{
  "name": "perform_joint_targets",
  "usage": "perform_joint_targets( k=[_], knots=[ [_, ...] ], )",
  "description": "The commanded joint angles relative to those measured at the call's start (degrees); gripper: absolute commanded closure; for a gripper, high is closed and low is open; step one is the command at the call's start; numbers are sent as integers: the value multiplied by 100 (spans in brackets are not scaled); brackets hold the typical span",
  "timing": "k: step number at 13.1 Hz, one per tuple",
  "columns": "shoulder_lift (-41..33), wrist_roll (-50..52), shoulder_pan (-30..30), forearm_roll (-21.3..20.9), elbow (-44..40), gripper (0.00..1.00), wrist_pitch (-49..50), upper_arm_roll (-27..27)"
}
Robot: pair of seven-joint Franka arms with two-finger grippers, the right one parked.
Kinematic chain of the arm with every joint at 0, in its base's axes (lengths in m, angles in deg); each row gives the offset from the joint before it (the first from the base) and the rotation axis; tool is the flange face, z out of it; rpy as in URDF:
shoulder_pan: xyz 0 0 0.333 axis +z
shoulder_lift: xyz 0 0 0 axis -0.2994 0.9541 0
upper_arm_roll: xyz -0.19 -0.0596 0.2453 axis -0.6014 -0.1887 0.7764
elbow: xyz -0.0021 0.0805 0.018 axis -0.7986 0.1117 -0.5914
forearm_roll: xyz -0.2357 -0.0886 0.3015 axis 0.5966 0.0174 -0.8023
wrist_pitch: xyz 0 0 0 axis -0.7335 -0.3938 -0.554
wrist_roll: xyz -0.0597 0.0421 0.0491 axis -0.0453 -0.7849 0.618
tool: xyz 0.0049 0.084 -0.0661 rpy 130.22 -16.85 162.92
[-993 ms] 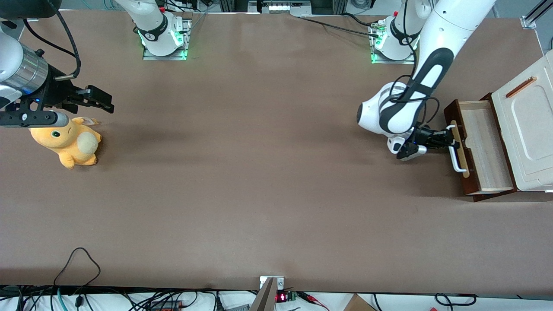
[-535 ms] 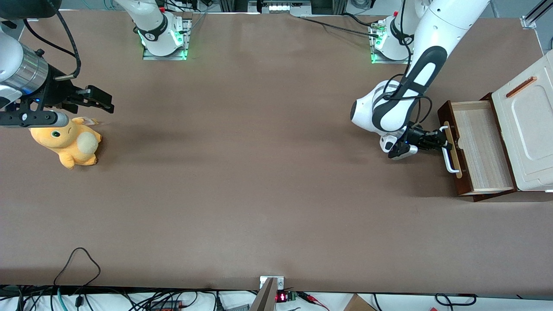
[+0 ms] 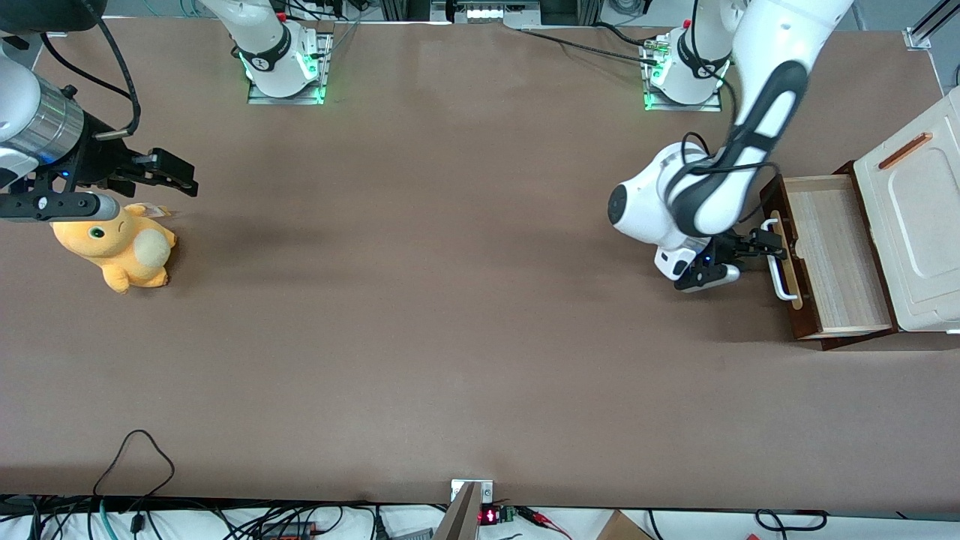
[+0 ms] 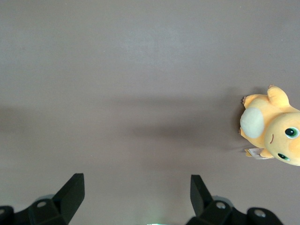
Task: Open lower drawer with left arm only
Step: 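Open the left gripper and lift it off the handle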
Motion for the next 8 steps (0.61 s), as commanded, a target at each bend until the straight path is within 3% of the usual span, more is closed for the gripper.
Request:
perform_joint_targets(
  k=[1, 6, 8],
  knots=[
    [-381, -1065, 28, 1163, -681, 0, -84, 50],
    [-1550, -2479, 273, 3658, -1217, 0, -101, 234],
    [-1902, -2982, 283, 4537, -1446, 0, -5, 567]
  ],
)
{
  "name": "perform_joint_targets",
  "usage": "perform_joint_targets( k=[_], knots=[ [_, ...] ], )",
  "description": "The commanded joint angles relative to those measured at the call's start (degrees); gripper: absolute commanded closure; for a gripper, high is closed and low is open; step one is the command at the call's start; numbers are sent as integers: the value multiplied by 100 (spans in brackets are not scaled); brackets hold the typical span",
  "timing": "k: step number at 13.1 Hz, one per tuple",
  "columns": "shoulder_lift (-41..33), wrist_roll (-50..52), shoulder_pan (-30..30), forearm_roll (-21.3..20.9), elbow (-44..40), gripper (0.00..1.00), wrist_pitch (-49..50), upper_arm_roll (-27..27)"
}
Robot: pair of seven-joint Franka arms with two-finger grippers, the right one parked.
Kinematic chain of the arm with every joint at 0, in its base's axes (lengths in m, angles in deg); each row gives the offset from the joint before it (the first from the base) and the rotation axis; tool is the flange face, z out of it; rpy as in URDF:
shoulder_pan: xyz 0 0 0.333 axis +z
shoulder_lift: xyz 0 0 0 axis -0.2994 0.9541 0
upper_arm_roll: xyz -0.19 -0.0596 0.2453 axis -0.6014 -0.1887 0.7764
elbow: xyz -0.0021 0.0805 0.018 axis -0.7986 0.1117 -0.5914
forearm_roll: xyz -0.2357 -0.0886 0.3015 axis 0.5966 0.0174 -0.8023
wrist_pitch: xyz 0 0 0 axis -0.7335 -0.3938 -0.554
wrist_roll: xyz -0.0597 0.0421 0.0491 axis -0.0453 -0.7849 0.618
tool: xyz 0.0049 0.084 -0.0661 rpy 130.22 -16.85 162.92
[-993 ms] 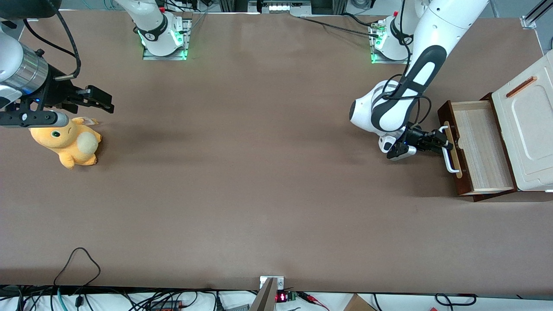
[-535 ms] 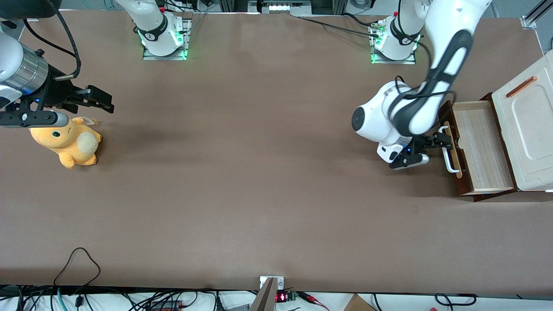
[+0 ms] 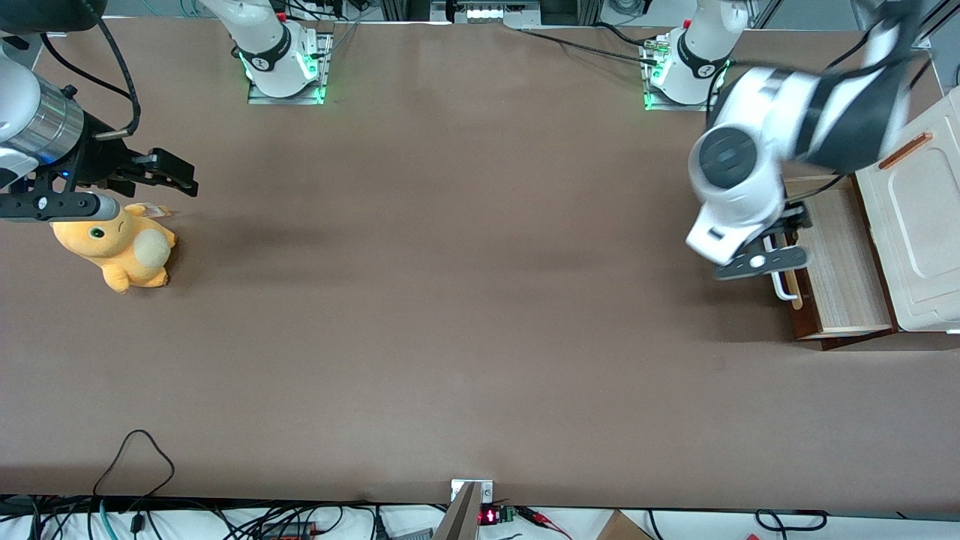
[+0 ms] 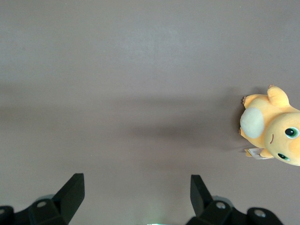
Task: Open lower drawer with left arm only
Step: 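Open the left gripper and lift it off the handle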
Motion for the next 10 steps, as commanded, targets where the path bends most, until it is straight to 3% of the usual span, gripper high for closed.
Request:
perform_joint_targets(
  k=[1, 7, 10],
  knots=[
    [-518, -739, 87, 990, -153, 0, 93, 409],
    [-1055, -1996, 105, 2405, -426, 0, 305, 1393],
    [-1161, -2050, 113, 2504, -330, 0, 270, 1492]
  ],
)
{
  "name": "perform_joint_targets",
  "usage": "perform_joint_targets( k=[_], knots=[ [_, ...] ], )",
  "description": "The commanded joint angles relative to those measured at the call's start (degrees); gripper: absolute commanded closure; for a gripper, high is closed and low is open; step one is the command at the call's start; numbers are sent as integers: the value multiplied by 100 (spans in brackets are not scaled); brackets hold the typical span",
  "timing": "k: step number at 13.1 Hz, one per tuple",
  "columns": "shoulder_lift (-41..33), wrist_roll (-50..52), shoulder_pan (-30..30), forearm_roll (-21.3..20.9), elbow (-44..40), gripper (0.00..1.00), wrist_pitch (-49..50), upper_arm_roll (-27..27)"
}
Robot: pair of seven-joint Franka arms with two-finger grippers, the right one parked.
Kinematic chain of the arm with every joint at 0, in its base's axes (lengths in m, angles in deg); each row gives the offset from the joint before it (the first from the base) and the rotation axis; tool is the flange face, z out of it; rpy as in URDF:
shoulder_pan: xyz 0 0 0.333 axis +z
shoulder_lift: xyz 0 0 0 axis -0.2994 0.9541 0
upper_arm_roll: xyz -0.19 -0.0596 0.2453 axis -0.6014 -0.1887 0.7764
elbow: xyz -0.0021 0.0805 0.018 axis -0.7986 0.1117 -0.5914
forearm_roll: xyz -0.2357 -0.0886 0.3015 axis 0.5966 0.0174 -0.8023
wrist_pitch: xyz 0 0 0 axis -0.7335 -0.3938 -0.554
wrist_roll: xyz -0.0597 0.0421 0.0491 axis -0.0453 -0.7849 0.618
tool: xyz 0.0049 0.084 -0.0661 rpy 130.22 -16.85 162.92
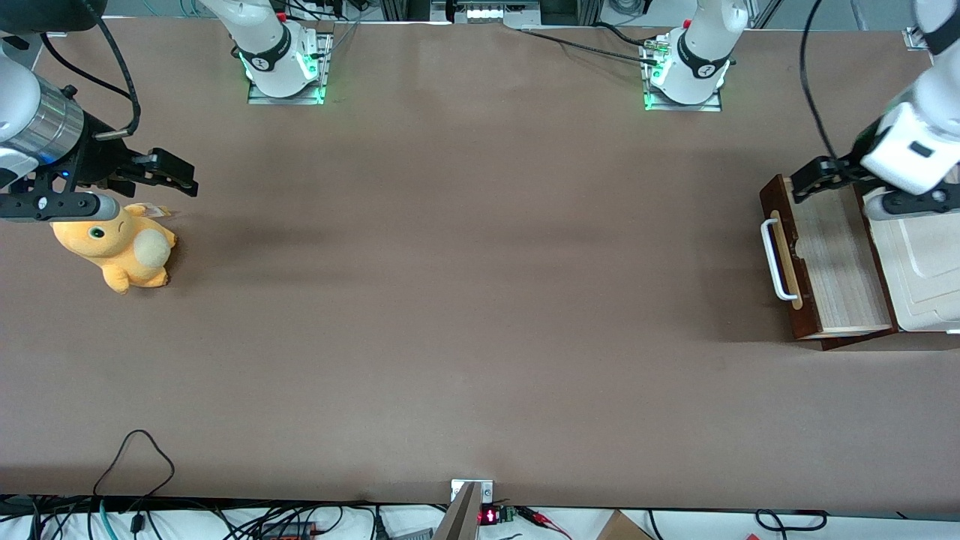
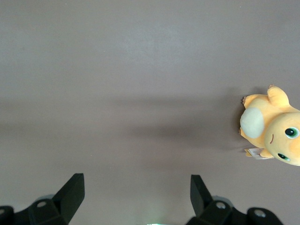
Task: Open lower drawer with left arm only
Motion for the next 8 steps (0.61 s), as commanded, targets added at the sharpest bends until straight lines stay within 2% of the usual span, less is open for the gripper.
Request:
perform_joint_targets(
  k=[1, 4, 8],
  knots=[
    [-121, -267, -19, 151, 131, 0, -83, 25],
    [-200, -540, -10, 151, 438, 0, -471, 130],
    [-200, -654, -10, 116, 325, 0, -471, 121]
  ],
)
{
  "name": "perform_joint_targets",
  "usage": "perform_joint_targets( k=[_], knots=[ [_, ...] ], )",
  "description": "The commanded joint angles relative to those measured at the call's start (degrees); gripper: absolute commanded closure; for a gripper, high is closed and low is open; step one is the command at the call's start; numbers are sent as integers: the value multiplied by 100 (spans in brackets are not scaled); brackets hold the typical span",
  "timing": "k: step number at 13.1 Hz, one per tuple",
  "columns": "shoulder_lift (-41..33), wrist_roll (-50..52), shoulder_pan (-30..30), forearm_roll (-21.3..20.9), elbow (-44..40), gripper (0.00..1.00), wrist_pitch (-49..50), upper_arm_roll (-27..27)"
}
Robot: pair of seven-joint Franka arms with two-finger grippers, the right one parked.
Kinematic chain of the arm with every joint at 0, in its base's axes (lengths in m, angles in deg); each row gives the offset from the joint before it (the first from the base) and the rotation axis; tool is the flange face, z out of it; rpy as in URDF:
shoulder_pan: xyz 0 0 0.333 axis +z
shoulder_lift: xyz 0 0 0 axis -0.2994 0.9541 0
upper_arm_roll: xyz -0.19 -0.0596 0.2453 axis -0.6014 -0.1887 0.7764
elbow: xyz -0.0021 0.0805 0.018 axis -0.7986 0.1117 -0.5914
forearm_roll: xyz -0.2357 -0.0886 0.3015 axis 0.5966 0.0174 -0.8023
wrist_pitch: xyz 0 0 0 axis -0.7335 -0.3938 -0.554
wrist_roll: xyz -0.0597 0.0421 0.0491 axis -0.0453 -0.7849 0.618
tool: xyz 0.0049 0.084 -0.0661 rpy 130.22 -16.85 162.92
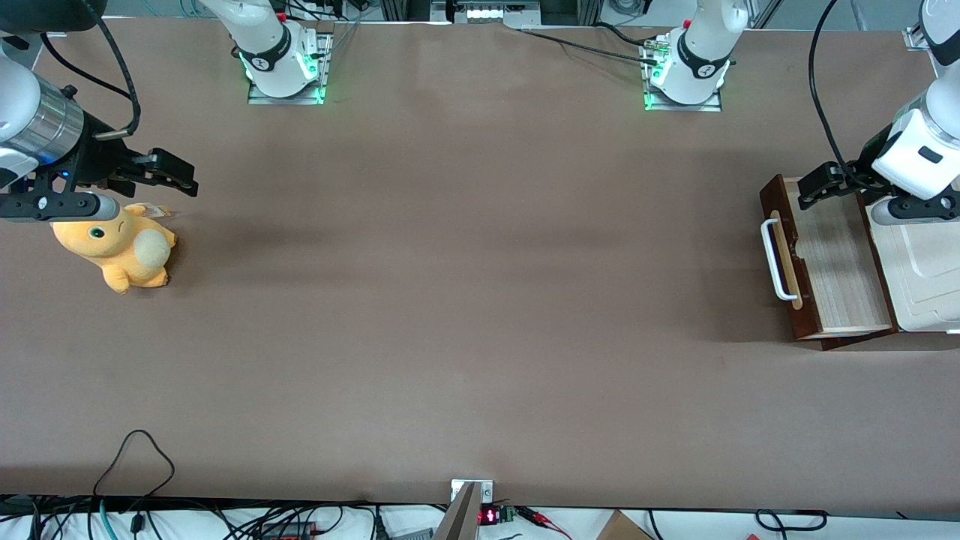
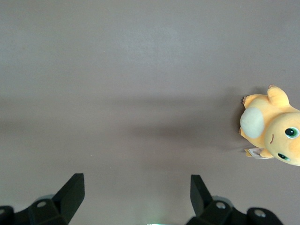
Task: Open lower drawer with left arm only
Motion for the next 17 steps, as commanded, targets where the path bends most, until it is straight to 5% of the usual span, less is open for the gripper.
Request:
perform_joint_targets(
  k=[1, 17],
  knots=[
    [-168, -253, -10, 121, 51, 0, -64, 46],
    [-81, -245, -10, 130, -301, 0, -11, 29]
  ],
)
